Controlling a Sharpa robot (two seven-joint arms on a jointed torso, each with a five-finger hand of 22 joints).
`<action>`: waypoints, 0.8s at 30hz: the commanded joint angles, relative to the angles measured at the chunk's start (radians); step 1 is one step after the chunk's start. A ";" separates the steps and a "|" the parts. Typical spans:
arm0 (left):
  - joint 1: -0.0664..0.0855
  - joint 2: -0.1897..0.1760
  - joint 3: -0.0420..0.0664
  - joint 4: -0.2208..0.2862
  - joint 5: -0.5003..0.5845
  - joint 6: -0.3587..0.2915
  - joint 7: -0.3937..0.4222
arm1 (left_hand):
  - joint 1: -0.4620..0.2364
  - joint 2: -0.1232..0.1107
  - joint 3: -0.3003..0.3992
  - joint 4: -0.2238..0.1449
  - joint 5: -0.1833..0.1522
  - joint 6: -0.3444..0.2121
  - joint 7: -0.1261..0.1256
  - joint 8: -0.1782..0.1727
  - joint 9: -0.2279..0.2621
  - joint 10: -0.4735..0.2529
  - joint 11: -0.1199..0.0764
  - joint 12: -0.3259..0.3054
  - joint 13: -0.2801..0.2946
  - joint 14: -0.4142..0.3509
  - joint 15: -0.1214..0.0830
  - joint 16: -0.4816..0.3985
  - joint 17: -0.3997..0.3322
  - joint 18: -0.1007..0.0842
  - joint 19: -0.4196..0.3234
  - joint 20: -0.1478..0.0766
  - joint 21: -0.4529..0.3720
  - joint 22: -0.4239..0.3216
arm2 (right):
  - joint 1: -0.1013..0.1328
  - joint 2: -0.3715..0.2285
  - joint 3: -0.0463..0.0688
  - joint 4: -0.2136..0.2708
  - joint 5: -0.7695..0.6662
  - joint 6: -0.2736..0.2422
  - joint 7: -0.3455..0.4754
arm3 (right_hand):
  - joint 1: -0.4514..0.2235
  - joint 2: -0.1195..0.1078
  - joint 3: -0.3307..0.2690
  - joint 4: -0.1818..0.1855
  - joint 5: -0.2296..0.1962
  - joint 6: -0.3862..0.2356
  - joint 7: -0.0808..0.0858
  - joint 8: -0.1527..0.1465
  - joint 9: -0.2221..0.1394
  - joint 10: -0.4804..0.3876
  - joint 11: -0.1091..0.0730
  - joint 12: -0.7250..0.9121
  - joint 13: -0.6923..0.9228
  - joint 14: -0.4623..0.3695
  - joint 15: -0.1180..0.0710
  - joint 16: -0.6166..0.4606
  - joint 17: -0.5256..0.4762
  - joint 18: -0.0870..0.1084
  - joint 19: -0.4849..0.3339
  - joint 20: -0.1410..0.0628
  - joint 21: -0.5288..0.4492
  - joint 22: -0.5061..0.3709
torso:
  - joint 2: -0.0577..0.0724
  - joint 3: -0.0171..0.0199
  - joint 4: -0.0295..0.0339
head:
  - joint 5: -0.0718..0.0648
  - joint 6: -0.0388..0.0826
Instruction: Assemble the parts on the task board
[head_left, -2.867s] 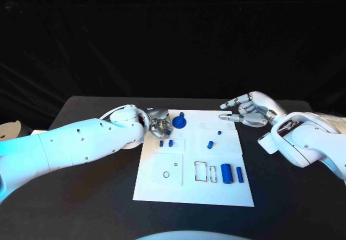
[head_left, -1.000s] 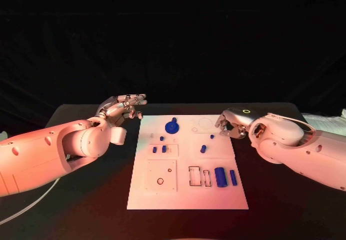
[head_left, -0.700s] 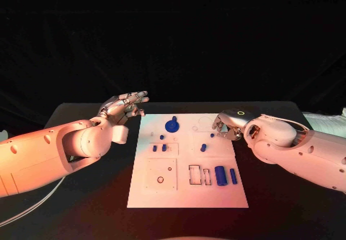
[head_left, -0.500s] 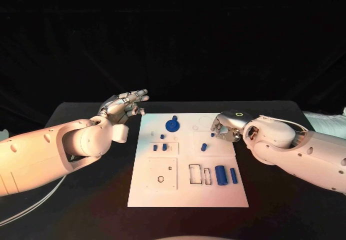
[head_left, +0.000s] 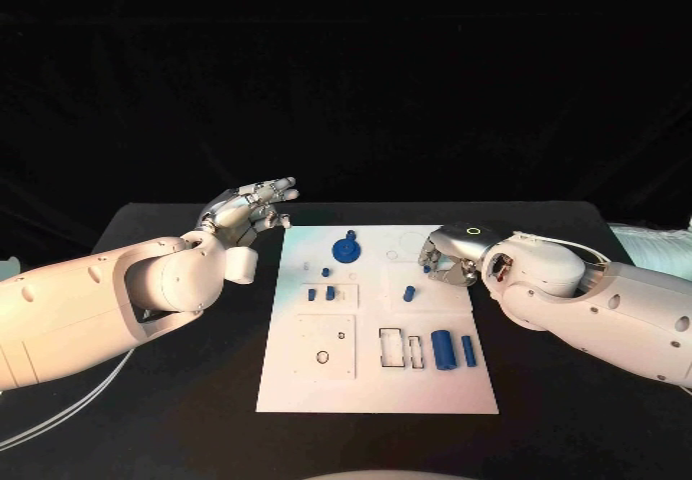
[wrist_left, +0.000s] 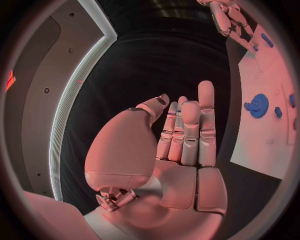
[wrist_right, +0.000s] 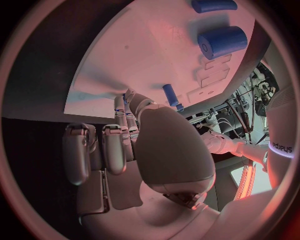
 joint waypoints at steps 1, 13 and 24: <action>0.000 -0.001 0.001 0.004 0.008 0.021 0.009 | 0.001 0.008 -0.002 -0.002 -0.007 -0.009 -0.002 0.004 0.000 -0.007 0.001 0.003 0.001 -0.006 0.002 0.004 -0.001 0.011 0.004 0.002 -0.003 -0.001 | -0.005 0.006 -0.001 -0.003 -0.006 0.028 0.012 | -0.008 -0.002 0.005 0.000 -0.001 0.003 -0.001 -0.005 0.000 -0.002 0.000 -0.003 -0.001 0.076 -0.005 -0.005 0.097 0.009 0.010 -0.006 -0.004 0.066 | 0.001 0.0003 -0.0010 | 0.003 -0.002; 0.000 -0.006 0.001 0.008 0.008 0.021 -0.002 | 0.001 0.010 -0.006 -0.005 -0.008 -0.012 0.000 0.005 -0.001 -0.014 0.002 0.010 0.003 -0.009 0.003 0.005 -0.005 0.011 0.005 0.002 -0.006 -0.003 | -0.011 0.018 -0.001 -0.023 -0.004 0.047 0.011 | -0.026 0.018 0.037 -0.002 -0.002 0.032 -0.004 0.005 0.007 0.027 -0.005 0.006 -0.015 0.076 -0.008 -0.005 0.097 0.009 0.011 -0.008 -0.005 0.065 | 0.000 0.0002 -0.0011 | 0.005 -0.008; 0.001 -0.007 0.001 0.009 0.008 0.017 -0.006 | 0.005 0.012 -0.008 -0.011 -0.007 -0.017 0.001 0.006 -0.001 -0.022 0.003 0.017 0.004 -0.011 0.003 0.006 -0.008 0.011 0.006 0.003 -0.008 -0.005 | -0.013 0.025 -0.001 -0.028 -0.014 0.064 0.009 | -0.025 0.060 0.068 -0.028 -0.008 0.082 -0.015 0.021 0.022 0.086 -0.019 0.015 -0.018 0.077 -0.016 -0.003 0.098 0.009 0.013 -0.015 -0.005 0.067 | 0.000 0.0000 -0.0003 | 0.004 -0.011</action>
